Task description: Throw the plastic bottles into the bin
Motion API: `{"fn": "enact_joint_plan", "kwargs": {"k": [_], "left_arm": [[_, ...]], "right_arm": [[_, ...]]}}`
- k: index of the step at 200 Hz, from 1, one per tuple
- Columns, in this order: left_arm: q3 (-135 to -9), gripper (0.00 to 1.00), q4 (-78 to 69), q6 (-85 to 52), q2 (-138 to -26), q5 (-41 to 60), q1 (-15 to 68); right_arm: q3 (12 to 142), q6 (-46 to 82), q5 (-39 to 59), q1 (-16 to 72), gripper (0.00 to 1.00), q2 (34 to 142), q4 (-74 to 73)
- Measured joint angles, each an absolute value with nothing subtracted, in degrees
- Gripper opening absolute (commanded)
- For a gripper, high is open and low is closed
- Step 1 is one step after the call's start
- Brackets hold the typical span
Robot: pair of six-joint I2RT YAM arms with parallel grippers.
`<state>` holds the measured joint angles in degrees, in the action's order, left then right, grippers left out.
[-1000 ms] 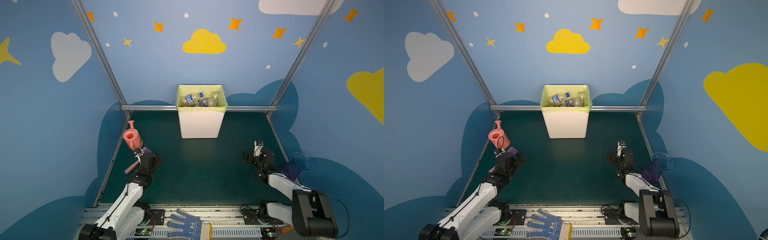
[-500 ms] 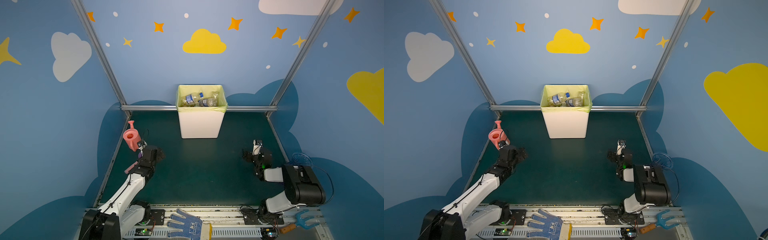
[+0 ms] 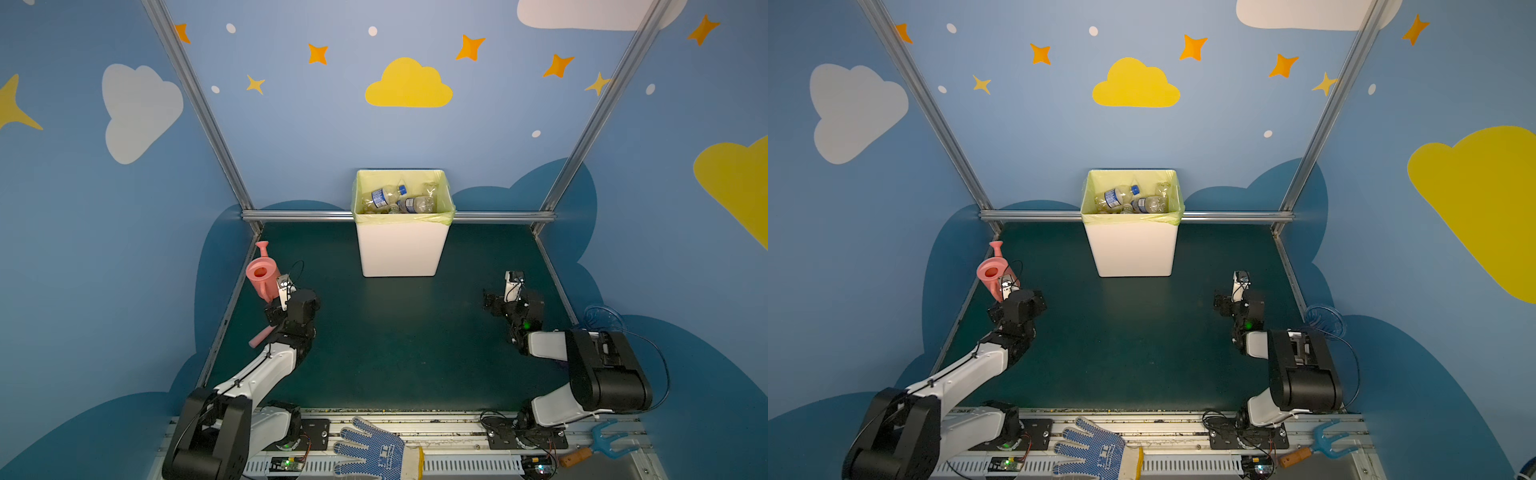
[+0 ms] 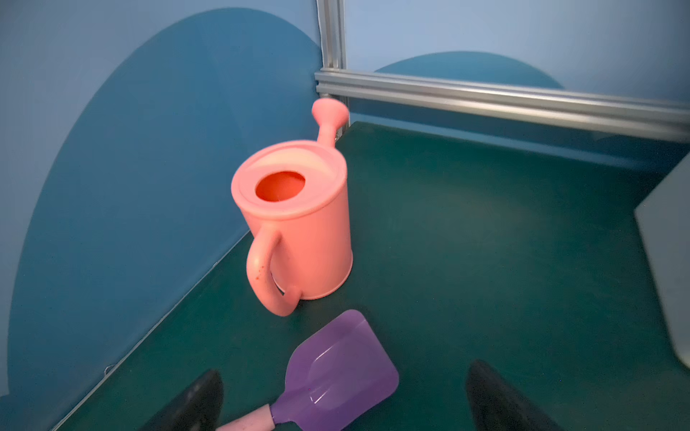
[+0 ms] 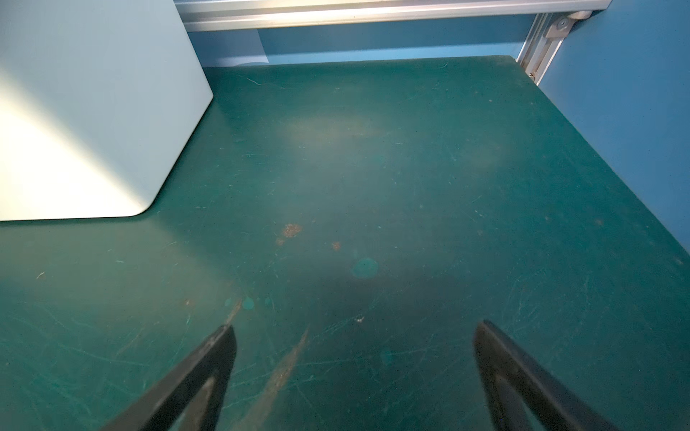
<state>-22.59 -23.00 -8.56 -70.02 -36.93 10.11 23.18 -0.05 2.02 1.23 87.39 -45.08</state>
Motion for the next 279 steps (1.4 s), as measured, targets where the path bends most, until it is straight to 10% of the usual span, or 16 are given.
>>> {"fn": "enact_joint_plan", "kwargs": {"k": [91,279], "left_arm": [[-19.46,1.00,-48.29,-4.75,-87.44,-22.22,3.95],[-23.35,1.00,-43.00,-4.91,-87.64,-15.73,1.52]], "right_arm": [[23.18,-0.10,2.00,1.34,0.98,87.39,-45.01],[23.18,-0.32,1.89,1.74,0.98,87.39,-44.93]]}}
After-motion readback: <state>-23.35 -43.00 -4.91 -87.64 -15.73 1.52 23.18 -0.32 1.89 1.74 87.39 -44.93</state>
